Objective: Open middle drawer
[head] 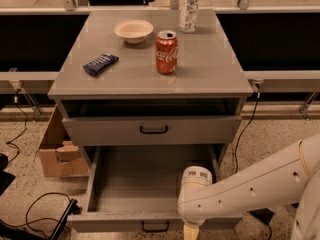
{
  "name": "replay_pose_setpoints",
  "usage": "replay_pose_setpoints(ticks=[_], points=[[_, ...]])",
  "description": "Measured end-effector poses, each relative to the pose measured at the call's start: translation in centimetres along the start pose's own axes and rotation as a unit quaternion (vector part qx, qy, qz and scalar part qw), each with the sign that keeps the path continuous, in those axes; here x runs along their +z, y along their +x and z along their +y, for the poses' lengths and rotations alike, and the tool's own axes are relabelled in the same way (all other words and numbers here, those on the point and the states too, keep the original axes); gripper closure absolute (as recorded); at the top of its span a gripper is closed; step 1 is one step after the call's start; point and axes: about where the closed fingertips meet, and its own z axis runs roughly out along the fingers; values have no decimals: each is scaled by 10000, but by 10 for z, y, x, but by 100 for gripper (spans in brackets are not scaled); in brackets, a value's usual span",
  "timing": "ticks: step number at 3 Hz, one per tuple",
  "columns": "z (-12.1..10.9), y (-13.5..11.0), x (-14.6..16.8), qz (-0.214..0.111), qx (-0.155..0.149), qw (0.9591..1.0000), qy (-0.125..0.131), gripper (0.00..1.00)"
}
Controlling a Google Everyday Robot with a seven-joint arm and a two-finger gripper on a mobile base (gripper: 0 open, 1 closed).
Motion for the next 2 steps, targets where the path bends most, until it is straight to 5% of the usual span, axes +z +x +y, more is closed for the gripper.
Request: replay_pose_setpoints(ticks=[1, 2], points=[[20, 2, 13, -44, 123, 9994, -318, 2], [57, 8, 20, -18, 241, 9972, -704, 24]])
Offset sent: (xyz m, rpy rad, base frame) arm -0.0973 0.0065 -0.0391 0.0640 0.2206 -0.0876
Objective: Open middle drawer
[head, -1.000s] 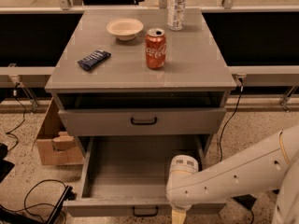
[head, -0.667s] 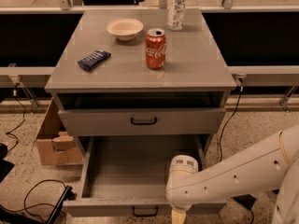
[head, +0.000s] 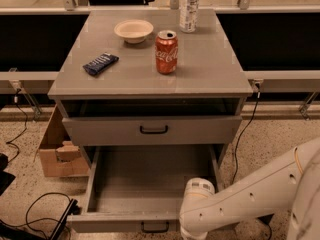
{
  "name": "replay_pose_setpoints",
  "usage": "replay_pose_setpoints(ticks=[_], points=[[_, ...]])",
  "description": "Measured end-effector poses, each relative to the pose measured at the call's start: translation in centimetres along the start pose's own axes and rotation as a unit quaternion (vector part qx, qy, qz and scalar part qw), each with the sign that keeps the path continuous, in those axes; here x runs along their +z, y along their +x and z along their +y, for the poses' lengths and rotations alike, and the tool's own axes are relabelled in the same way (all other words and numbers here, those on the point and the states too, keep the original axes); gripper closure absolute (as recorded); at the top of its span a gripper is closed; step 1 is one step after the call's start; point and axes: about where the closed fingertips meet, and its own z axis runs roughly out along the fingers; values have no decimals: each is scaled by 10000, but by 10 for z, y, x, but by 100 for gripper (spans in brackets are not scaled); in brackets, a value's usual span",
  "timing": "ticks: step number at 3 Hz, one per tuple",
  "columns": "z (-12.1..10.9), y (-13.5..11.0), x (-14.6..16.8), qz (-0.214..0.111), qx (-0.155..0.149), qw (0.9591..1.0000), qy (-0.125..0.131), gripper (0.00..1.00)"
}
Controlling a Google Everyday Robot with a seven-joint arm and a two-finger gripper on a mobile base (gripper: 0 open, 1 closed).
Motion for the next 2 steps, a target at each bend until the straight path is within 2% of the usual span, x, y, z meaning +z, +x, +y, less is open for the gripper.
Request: replay_pose_setpoints(ticks=[1, 2], points=[[28, 10, -7, 116, 13, 9999, -50, 47], [28, 10, -8, 116, 13, 9999, -50, 70]])
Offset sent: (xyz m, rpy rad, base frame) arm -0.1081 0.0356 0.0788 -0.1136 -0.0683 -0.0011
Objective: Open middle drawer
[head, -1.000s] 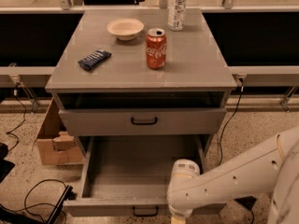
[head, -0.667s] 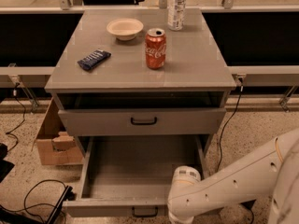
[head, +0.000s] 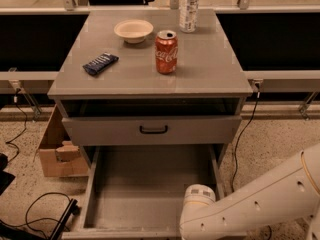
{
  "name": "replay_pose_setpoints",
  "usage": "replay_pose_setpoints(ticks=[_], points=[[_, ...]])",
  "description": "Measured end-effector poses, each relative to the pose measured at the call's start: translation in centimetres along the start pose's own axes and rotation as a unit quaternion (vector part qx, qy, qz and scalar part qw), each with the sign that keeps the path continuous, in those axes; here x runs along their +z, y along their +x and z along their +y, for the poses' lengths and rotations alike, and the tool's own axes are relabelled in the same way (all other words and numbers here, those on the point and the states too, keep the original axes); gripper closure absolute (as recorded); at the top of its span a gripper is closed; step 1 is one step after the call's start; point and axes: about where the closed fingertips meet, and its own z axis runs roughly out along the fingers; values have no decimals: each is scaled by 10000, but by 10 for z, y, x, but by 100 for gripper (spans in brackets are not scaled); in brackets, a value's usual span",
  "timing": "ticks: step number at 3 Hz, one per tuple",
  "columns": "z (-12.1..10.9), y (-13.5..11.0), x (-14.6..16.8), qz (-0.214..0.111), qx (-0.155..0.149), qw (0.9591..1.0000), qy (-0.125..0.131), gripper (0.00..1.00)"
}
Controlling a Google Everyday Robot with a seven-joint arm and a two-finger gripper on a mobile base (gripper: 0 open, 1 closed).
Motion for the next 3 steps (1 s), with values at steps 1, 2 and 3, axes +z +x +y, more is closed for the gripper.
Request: replay_pose_setpoints(ticks=[1, 2, 3], points=[[0, 0, -4, 0, 0, 10000, 0, 69], [0, 0, -4, 0, 0, 10000, 0, 46], [1, 1, -4, 5, -1, 10000, -4, 23]])
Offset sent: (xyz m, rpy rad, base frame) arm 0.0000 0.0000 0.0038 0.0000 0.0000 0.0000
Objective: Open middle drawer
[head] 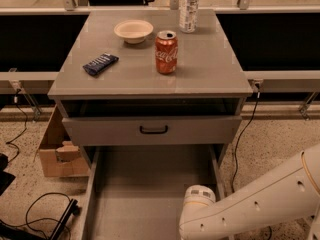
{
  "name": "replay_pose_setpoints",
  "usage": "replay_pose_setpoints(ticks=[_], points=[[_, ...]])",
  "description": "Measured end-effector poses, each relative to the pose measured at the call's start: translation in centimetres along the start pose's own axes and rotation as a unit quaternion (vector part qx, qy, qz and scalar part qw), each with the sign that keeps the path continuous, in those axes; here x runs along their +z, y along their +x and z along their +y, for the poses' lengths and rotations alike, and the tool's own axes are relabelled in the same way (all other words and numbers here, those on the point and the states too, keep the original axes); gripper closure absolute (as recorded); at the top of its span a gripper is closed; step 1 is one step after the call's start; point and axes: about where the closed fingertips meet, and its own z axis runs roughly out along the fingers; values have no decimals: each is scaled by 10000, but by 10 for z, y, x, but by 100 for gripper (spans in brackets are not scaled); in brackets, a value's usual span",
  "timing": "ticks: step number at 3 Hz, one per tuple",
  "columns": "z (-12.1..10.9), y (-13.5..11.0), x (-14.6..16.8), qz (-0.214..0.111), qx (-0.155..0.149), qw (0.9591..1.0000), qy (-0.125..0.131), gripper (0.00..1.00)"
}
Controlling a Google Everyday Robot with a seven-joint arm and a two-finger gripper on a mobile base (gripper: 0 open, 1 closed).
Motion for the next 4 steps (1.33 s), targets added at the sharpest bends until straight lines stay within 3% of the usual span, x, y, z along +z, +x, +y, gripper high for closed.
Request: replay_pose_setpoints(ticks=[1, 3, 4], points=[[0, 0, 0, 4, -1, 10000, -3, 0], [-1, -2, -16, 81, -122, 9998, 143, 0], [-6, 4, -63, 268, -256, 9984, 420, 0]])
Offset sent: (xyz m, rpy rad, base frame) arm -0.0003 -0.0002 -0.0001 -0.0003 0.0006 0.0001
